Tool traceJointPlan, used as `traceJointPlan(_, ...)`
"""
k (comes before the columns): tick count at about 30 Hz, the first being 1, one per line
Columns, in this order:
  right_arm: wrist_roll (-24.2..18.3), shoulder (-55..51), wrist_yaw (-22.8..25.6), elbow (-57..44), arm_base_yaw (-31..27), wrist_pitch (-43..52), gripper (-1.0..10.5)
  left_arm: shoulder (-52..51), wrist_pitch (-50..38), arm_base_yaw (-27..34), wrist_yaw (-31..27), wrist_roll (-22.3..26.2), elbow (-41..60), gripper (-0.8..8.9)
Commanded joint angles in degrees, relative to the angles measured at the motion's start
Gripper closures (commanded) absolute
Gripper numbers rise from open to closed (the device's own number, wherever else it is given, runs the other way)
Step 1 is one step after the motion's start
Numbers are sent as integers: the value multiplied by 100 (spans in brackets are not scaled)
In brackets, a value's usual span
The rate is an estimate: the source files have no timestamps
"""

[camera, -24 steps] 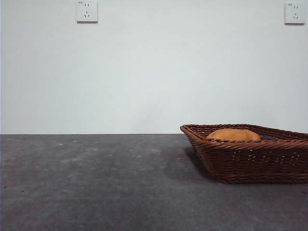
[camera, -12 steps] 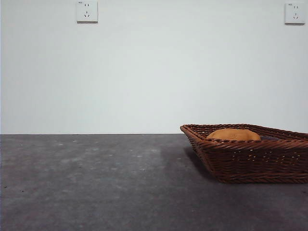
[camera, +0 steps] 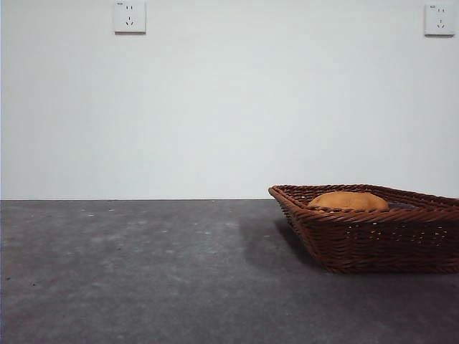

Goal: Help me put the vegetables on the table into the basket

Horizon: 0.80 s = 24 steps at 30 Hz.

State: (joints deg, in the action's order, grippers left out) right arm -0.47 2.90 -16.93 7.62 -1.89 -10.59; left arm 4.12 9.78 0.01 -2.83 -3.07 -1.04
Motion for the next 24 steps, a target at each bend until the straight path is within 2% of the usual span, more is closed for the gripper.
traceJointPlan(1, 92, -149, 4, -291, 7, 68, 945, 2, -42, 20, 7, -33, 55, 814)
traceJointPlan(6, 138, -240, 9, -673, 7, 74, 945, 2, -42, 20, 7, -33, 55, 814)
traceJointPlan(24, 192, -243, 4, -671, -2, 94, 945, 35, -37, 20, 7, -33, 52, 814)
